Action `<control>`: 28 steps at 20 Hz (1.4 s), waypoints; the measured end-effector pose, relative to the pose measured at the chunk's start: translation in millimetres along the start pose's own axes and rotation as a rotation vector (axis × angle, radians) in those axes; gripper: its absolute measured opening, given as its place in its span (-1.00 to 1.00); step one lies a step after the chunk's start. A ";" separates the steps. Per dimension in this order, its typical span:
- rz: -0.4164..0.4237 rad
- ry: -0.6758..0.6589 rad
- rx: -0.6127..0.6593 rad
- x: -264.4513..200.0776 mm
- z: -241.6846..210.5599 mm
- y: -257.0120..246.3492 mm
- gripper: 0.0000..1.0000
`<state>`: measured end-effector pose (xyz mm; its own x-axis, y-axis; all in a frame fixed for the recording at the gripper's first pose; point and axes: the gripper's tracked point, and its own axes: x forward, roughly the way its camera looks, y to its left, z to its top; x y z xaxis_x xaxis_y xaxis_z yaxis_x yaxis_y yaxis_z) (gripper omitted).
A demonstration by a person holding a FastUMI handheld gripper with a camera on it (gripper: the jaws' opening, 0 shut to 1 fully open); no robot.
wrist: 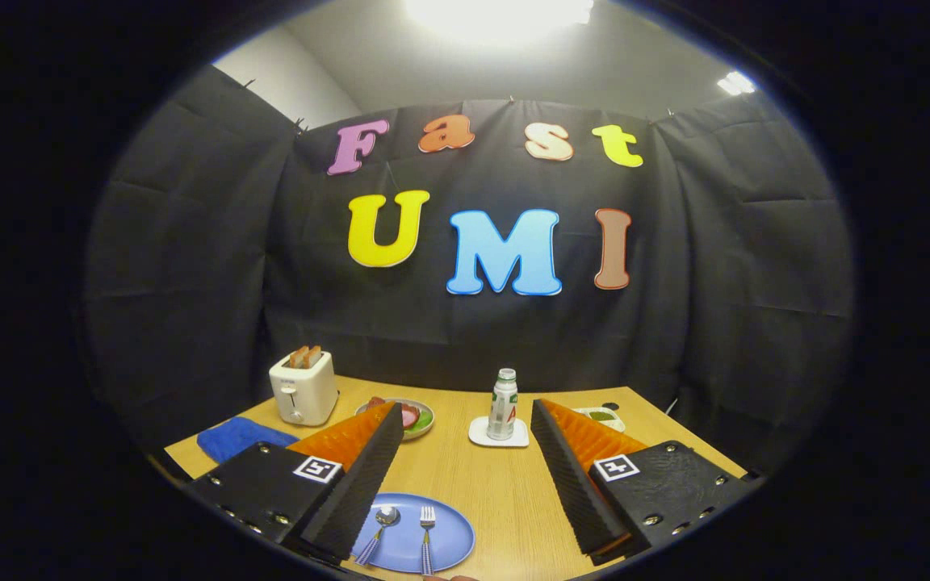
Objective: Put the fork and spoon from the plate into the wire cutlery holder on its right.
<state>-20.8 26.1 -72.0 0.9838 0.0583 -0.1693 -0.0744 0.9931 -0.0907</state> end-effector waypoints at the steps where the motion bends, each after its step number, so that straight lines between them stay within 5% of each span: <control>1: 0.009 0.045 -0.017 0.2 -14.3 4.8 0.95; 10: 0.117 0.548 -0.084 -14.0 -155.4 43.2 0.96; 17: 0.126 0.782 -0.079 -16.2 -213.1 47.3 0.95; 20: 0.138 0.848 -0.085 -15.3 -229.6 48.8 0.79; 24: 0.153 0.958 -0.122 -17.4 -247.8 47.3 0.28; 28: 0.163 1.007 -0.158 -12.0 -252.5 45.0 0.28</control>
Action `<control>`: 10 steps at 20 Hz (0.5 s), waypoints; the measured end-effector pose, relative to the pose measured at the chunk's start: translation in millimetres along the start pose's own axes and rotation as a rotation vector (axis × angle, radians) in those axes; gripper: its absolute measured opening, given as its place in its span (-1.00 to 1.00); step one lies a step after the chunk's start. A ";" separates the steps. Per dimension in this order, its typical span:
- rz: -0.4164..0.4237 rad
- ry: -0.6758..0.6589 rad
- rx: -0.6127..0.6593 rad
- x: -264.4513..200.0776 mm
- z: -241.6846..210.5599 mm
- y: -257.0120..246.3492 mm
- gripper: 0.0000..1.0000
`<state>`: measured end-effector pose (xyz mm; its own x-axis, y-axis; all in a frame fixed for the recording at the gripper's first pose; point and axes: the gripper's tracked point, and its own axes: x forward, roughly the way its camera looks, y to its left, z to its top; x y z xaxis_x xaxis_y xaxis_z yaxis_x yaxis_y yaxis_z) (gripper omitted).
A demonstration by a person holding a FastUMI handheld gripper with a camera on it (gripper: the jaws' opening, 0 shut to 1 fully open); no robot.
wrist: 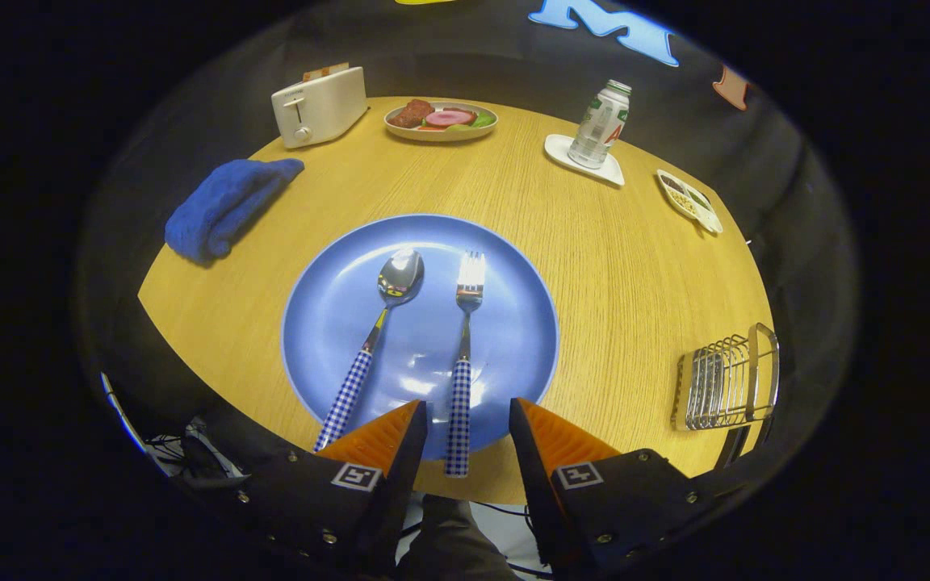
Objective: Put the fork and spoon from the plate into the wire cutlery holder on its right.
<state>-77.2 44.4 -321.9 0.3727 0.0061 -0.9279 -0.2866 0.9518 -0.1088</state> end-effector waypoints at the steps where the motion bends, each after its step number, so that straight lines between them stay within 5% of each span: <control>1: 0.017 0.010 -0.010 1.9 4.4 0.8 0.28; 4: 0.023 0.089 -0.031 8.7 -6.8 2.8 -0.64; 6: 0.038 0.109 -0.058 15.0 -6.2 6.6 -0.64; 7: 0.039 0.120 -0.068 13.5 -6.4 7.9 -0.87; 10: 0.045 0.144 -0.102 9.3 -3.8 4.4 -0.88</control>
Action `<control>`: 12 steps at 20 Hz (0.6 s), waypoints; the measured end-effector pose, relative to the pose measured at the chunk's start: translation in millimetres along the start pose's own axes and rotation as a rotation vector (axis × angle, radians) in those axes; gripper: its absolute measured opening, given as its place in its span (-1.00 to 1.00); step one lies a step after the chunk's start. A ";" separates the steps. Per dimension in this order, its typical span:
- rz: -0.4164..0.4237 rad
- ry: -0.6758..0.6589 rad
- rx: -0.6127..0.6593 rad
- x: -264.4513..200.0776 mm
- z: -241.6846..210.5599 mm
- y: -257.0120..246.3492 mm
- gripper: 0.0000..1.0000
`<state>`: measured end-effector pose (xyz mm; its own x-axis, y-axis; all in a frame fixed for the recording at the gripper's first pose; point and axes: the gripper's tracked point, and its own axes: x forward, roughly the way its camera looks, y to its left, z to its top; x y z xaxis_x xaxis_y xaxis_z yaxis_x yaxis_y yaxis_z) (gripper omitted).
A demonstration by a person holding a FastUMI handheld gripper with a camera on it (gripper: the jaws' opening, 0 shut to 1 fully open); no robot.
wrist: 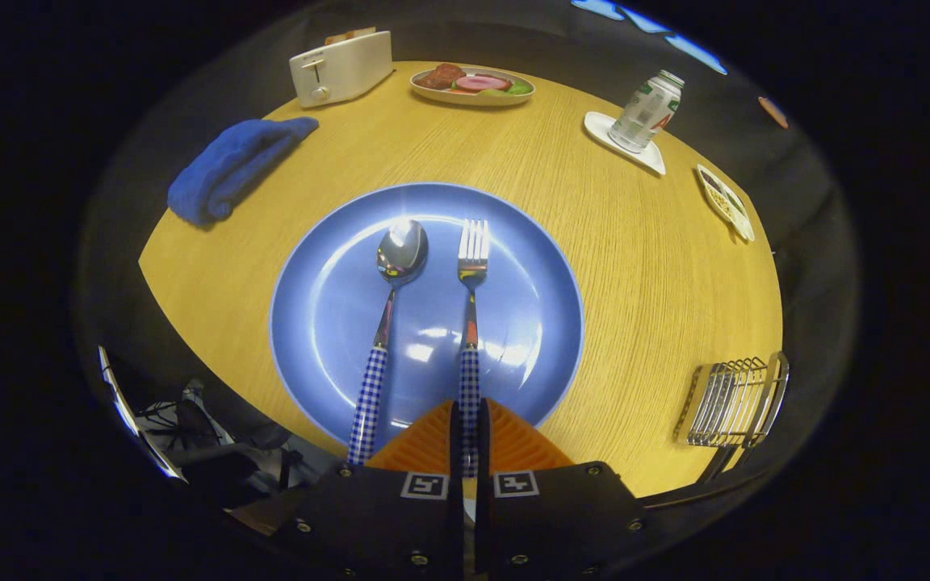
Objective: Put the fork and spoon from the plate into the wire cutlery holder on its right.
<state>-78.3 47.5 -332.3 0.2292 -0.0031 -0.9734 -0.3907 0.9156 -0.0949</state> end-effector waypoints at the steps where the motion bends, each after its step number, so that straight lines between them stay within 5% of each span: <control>1: -0.002 -0.001 -0.007 -3.6 2.3 -3.2 -0.87; 12: 0.118 -0.022 0.098 -83.6 -7.7 -43.9 -0.87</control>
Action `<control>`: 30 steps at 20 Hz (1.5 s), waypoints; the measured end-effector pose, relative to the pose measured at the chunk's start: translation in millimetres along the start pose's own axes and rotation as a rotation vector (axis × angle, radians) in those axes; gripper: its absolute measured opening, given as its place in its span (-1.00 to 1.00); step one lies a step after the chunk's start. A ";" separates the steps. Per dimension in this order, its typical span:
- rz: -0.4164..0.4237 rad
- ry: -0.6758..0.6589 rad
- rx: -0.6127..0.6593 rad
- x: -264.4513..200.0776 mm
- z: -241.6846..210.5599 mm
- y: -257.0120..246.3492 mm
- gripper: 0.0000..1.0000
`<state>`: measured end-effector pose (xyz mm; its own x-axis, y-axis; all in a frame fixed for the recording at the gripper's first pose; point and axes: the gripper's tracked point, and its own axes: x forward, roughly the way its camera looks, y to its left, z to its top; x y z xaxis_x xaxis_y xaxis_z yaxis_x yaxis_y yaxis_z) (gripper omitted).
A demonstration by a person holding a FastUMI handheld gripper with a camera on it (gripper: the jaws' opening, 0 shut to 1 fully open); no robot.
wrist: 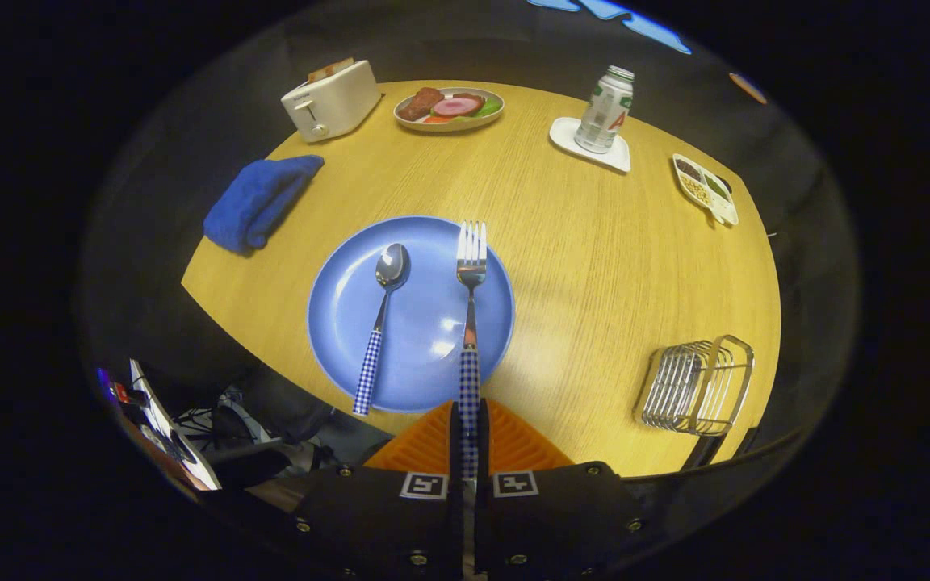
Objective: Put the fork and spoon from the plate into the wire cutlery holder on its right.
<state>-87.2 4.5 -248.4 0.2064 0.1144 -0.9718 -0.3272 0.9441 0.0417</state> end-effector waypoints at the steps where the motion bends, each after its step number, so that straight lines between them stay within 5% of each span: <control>1: 0.001 -0.002 0.019 -10.4 -2.4 -6.1 -0.88; 11: -0.075 0.025 0.183 -85.3 -58.4 -79.4 -0.88; 20: -0.141 0.207 0.178 -116.1 -89.7 -157.9 -0.88; 30: -0.154 0.470 0.030 -91.7 -83.8 -200.1 -0.88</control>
<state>-118.0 -220.8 -187.1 -0.1904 -0.1723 -0.9665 -0.2971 0.9484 -0.1106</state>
